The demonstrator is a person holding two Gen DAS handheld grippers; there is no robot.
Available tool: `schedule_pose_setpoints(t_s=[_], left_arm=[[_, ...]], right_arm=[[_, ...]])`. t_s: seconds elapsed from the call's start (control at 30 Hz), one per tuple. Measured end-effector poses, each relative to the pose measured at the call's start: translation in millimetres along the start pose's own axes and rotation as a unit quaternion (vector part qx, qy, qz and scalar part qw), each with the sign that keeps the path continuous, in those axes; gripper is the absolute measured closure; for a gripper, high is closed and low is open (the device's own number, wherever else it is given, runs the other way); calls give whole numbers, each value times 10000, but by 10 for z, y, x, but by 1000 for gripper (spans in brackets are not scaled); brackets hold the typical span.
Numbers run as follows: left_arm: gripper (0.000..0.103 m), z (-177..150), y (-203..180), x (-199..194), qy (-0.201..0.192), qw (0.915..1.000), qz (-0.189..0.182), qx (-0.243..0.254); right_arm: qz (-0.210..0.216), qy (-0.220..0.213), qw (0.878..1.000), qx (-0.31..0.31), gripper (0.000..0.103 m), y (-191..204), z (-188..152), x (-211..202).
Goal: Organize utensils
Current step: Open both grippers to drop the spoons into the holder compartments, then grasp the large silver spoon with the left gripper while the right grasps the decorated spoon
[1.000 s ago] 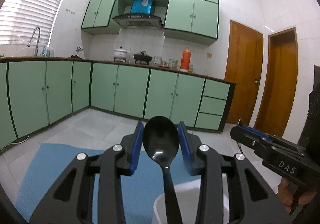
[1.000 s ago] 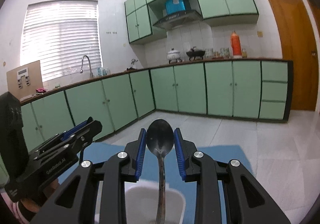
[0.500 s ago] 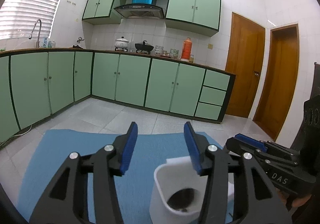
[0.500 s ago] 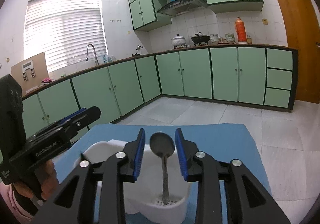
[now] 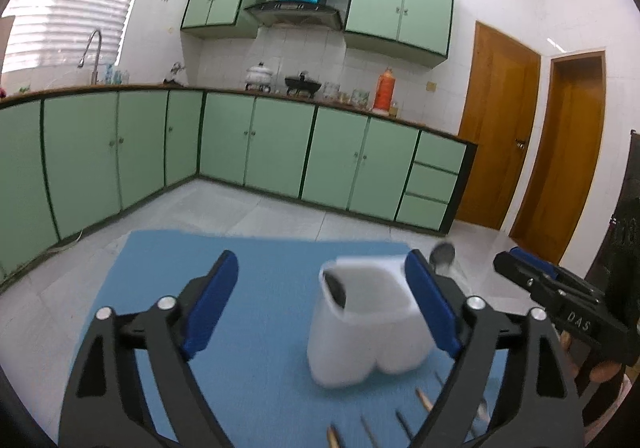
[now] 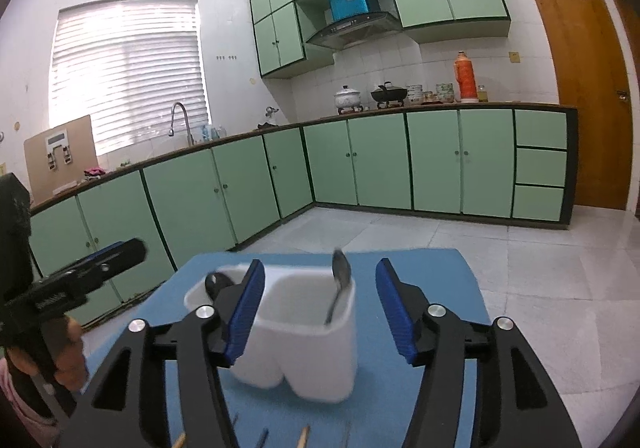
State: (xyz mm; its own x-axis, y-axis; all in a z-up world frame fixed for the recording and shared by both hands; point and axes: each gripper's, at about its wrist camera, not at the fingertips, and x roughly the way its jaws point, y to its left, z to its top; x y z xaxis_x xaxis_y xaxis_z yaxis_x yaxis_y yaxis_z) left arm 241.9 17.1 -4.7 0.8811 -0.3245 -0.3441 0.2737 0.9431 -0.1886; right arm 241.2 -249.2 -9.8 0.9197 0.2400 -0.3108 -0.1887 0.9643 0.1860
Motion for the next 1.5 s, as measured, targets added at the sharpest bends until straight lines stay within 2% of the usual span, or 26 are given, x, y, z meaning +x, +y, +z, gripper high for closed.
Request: schedule_pose_setpoints(t_s=[0.23, 0.33, 0.43, 0.57, 0.63, 0.67, 0.83, 1.03, 1.1, 1.27, 1.5], left_arm=[[16, -451, 61, -273, 848, 9954, 439, -42], [16, -662, 141, -262, 1382, 9878, 706, -142], [16, -855, 223, -234, 1758, 9800, 895, -253], [17, -1055, 335, -179, 2107, 9721, 973, -349], [22, -1133, 373, -145, 2237, 9688, 987, -412], [28, -1154, 380, -126, 2294, 9677, 958, -423], [35, -1217, 419, -49, 2421, 9652, 891, -428], [57, -1213, 405, -43, 2408, 9661, 856, -358], [69, -1217, 378, -38, 2415, 9664, 816, -325], [69, -1217, 322, -57, 2352, 9687, 733, -291], [69, -1202, 218, -177, 2159, 9736, 722, -176]], right_arm=[[-122, 517, 9986, 21, 43, 17, -373, -228], [-184, 769, 9969, 15, 43, 28, -545, -281], [-239, 976, 9949, 75, 43, 32, -704, -313], [-296, 1185, 9924, 140, 43, -12, -819, -324], [-343, 1241, 9915, 178, 43, -42, -877, -334], [-355, 1263, 9911, 213, 43, -62, -903, -340], [-424, 1337, 9897, 286, 43, -149, -983, -358], [-407, 1447, 9882, 285, 43, -192, -1060, -343], [-391, 1489, 9877, 277, 43, -184, -1073, -328], [-410, 1589, 9862, 217, 43, -168, -1110, -313], [-570, 2012, 9779, -40, 43, -159, -1202, -252]])
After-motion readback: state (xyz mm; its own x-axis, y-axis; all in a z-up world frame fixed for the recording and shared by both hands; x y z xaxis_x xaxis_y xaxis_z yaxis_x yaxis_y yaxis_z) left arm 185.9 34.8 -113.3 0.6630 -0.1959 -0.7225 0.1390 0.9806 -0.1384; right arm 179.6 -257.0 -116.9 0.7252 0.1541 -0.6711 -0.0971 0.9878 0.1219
